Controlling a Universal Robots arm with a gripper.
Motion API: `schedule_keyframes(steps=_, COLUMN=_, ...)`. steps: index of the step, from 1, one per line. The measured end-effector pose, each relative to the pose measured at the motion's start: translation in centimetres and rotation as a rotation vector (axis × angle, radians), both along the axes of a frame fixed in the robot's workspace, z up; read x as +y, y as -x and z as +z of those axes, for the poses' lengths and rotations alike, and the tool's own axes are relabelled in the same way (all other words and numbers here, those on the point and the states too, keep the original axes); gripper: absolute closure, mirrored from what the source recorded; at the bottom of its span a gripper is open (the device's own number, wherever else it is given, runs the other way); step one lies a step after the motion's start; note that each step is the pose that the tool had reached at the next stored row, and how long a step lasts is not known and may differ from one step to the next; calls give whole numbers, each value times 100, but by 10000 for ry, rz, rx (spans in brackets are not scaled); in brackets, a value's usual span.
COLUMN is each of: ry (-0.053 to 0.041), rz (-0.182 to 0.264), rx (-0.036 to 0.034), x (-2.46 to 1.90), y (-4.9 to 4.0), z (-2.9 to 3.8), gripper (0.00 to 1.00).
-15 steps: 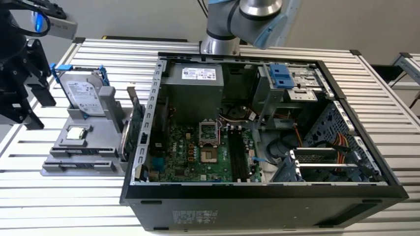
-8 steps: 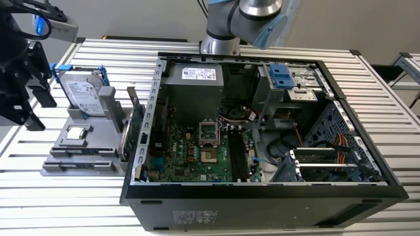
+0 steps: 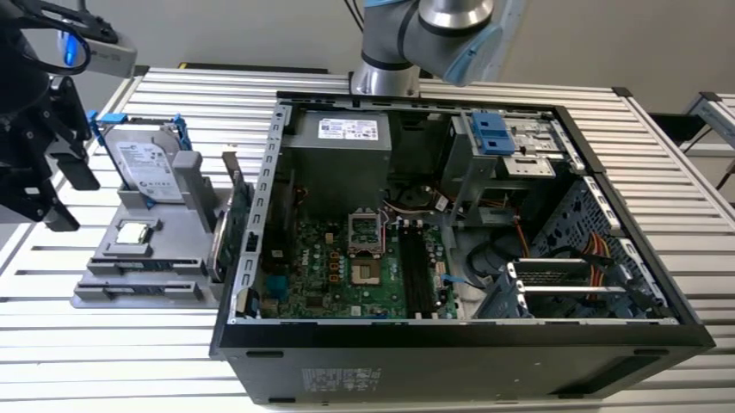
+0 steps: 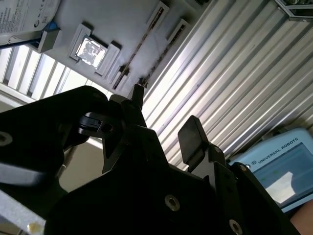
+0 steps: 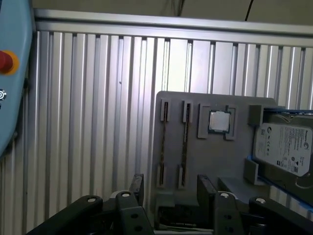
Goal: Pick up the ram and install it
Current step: 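Pick up the ram and move it above insertion slot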
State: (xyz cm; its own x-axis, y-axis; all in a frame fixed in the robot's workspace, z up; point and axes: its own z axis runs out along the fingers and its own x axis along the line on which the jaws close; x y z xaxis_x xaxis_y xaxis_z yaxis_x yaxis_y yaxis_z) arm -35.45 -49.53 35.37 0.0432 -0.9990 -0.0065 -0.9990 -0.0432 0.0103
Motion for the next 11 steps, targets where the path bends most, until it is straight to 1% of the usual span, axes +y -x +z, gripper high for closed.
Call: schedule_keyframes(steps=11, ry=2, rz=-1, rx=-1, x=0, y=8, z=-52, gripper=0)
